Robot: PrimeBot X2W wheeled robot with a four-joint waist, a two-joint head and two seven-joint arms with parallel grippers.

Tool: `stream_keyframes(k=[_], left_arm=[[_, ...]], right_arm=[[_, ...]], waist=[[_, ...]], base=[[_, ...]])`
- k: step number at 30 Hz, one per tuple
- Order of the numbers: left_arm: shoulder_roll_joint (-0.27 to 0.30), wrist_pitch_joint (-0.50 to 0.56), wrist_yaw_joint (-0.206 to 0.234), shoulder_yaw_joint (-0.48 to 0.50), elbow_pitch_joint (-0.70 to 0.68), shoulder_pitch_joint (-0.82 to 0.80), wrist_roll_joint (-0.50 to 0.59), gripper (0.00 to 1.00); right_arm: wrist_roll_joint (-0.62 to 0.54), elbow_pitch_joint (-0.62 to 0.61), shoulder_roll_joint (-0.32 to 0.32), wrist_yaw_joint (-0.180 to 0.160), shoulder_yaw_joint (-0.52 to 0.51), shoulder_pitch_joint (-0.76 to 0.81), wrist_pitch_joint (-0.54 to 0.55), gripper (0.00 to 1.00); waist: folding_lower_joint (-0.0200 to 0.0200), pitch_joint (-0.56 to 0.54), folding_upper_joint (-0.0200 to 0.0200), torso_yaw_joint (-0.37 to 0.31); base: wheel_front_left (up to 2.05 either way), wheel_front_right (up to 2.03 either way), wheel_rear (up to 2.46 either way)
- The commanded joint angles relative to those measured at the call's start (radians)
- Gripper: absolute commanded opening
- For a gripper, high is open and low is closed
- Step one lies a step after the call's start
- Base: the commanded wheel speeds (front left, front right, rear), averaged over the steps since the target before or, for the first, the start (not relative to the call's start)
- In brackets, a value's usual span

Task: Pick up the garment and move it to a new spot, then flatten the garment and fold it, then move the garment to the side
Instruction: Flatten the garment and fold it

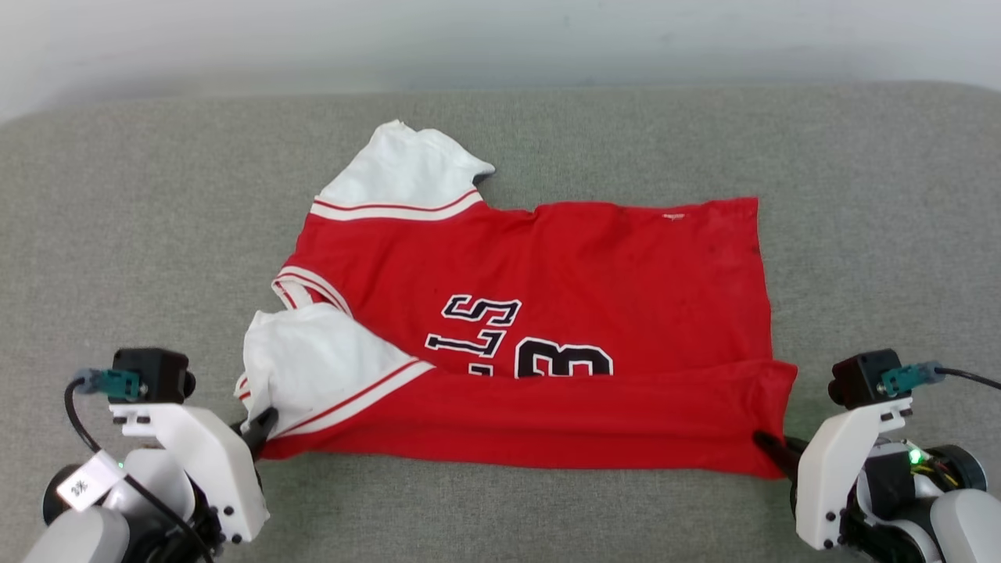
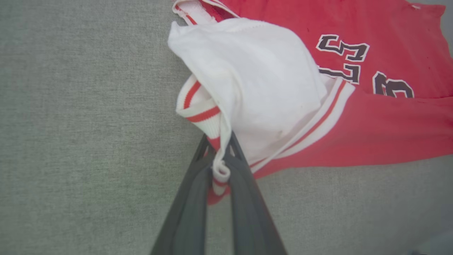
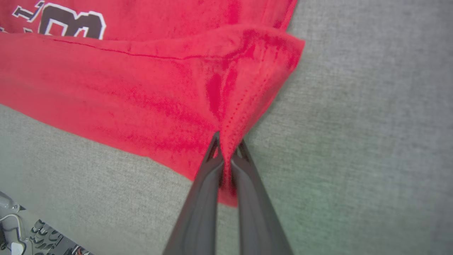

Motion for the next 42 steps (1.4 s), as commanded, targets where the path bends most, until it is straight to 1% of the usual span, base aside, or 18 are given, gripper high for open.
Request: stream_keyframes(k=[1, 7, 12, 19, 20, 22, 24, 28, 31, 32, 33, 34, 37, 42], left_arm=[[0.0, -0.008, 0.006, 0.001, -0.009, 0.025, -0.001, 0.0], [0.014, -0.017, 0.031, 0.01, -0.046, 0.107, -0.006, 0.0], [0.024, -0.018, 0.068, 0.026, -0.088, 0.203, -0.018, 0.0], [0.034, -0.017, 0.115, 0.054, -0.14, 0.344, -0.05, 0.0], [0.034, -0.015, 0.117, 0.053, -0.143, 0.36, -0.054, 0.0], [0.026, -0.019, 0.113, 0.047, -0.142, 0.377, -0.06, 0.0], [0.011, -0.028, 0.098, 0.037, -0.127, 0.374, -0.066, 0.0], [-0.021, -0.046, 0.068, 0.015, -0.065, 0.318, -0.065, 0.0], [-0.046, -0.035, 0.043, -0.01, -0.001, 0.289, -0.074, 0.0], [-0.055, -0.041, 0.034, -0.014, 0.018, 0.277, -0.076, 0.1], [-0.066, -0.044, 0.028, -0.018, 0.038, 0.268, -0.083, 0.37], [-0.07, -0.042, 0.027, -0.021, 0.057, 0.262, -0.083, 1.0], [-0.08, -0.06, 0.012, -0.025, 0.085, 0.247, -0.082, 1.0], [-0.061, -0.12, 0.003, -0.01, 0.086, 0.211, -0.031, 1.0]], right_arm=[[-0.001, -0.01, -0.003, -0.001, -0.006, 0.023, 0.003, 0.0], [0.003, -0.052, -0.001, -0.001, -0.009, 0.085, 0.023, 0.0], [0.013, -0.107, 0.006, -0.001, -0.024, 0.165, 0.049, 0.0], [0.008, -0.173, 0.024, -0.001, -0.075, 0.297, 0.093, 0.0], [0.009, -0.179, 0.03, -0.001, -0.08, 0.312, 0.097, 0.0], [0.003, -0.185, 0.041, -0.001, -0.089, 0.324, 0.092, 0.0], [-0.006, -0.18, 0.051, -0.001, -0.096, 0.33, 0.079, 0.0], [-0.023, -0.149, 0.064, -0.001, -0.098, 0.307, 0.045, 0.0], [-0.022, -0.103, 0.072, -0.001, -0.087, 0.292, 0.018, 0.0], [-0.016, -0.087, 0.078, -0.001, -0.085, 0.291, 0.011, 0.36], [-0.016, -0.076, 0.079, -0.001, -0.08, 0.291, 0.0, 1.0], [-0.013, -0.069, 0.082, -0.001, -0.08, 0.287, -0.017, 1.0], [-0.008, -0.057, 0.091, -0.001, -0.078, 0.277, -0.082, 1.0], [-0.034, -0.079, 0.106, -0.001, -0.101, 0.254, -0.259, 1.0]], waist=[[-0.0001, -0.035, 0.0, -0.005], [-0.0001, -0.087, 0.0, -0.012], [-0.0001, -0.125, 0.0, -0.011], [-0.0001, -0.159, 0.0, -0.006], [-0.0001, -0.161, 0.0, -0.006], [-0.0001, -0.16, 0.0, -0.006], [-0.0001, -0.157, 0.0, -0.005], [-0.0001, -0.142, 0.0, -0.006], [-0.0001, -0.132, 0.0, -0.009], [-0.0001, -0.13, 0.0, -0.01], [-0.0001, -0.129, 0.0, -0.012], [-0.0001, -0.128, 0.0, -0.013], [-0.0001, -0.13, 0.0, -0.017], [-0.0001, -0.137, 0.0, -0.019]], base=[[0.0, 0.0, 0.0], [0.0, 0.0, 0.0], [0.0, 0.0, 0.0], [0.0, 0.0, 0.0], [0.0, 0.0, 0.0], [0.0, 0.0, 0.0], [0.0, 0.0, 0.0], [0.0, 0.0, 0.0], [0.0, 0.0, 0.0], [0.0, 0.0, 0.0], [0.0, 0.0, 0.0], [0.0, 0.0, 0.0], [0.0, 0.0, 0.0], [0.0, 0.0, 0.0]])
